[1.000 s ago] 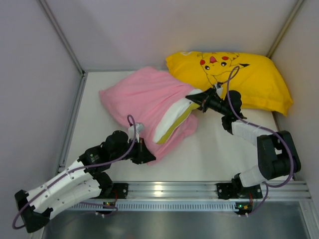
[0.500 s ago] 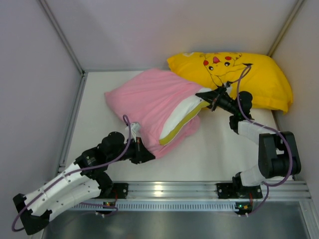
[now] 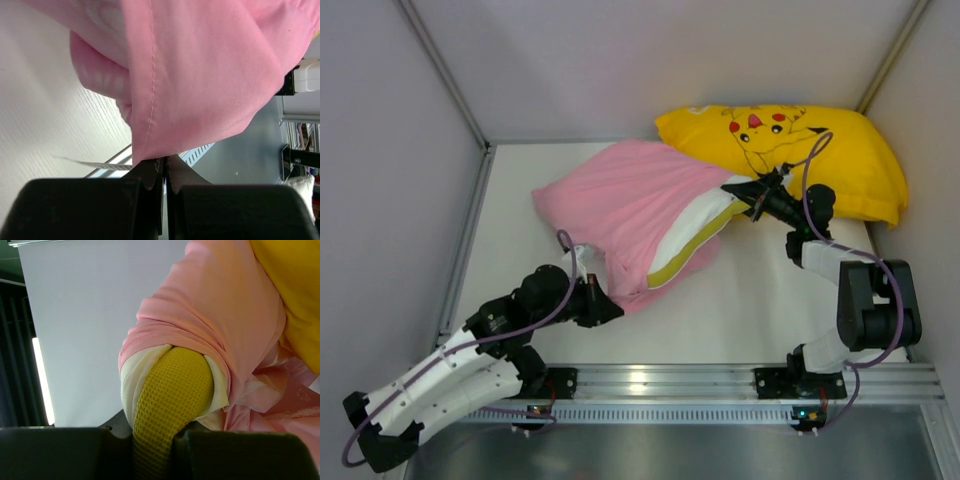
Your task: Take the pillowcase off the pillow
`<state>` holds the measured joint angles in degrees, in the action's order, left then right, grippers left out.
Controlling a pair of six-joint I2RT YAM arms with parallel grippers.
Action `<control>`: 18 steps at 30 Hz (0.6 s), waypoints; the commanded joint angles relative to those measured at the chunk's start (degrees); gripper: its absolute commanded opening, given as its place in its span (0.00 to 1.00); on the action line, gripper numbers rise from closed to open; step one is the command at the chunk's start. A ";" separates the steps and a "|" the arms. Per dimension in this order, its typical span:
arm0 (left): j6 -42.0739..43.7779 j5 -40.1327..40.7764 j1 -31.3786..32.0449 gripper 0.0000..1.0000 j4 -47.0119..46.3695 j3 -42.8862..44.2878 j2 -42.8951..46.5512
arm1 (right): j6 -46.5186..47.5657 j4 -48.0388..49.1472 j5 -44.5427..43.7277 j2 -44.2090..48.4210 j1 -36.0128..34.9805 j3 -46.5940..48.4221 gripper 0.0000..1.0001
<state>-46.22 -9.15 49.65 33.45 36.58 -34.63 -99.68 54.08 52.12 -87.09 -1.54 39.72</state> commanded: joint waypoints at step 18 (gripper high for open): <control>5.61 12.66 0.36 0.99 11.73 18.61 -5.08 | 25.05 -19.62 -7.91 11.58 -1.88 4.48 0.00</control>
<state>-43.29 0.51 49.82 46.06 51.16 -35.83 -82.21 38.00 49.78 -80.01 -2.17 40.42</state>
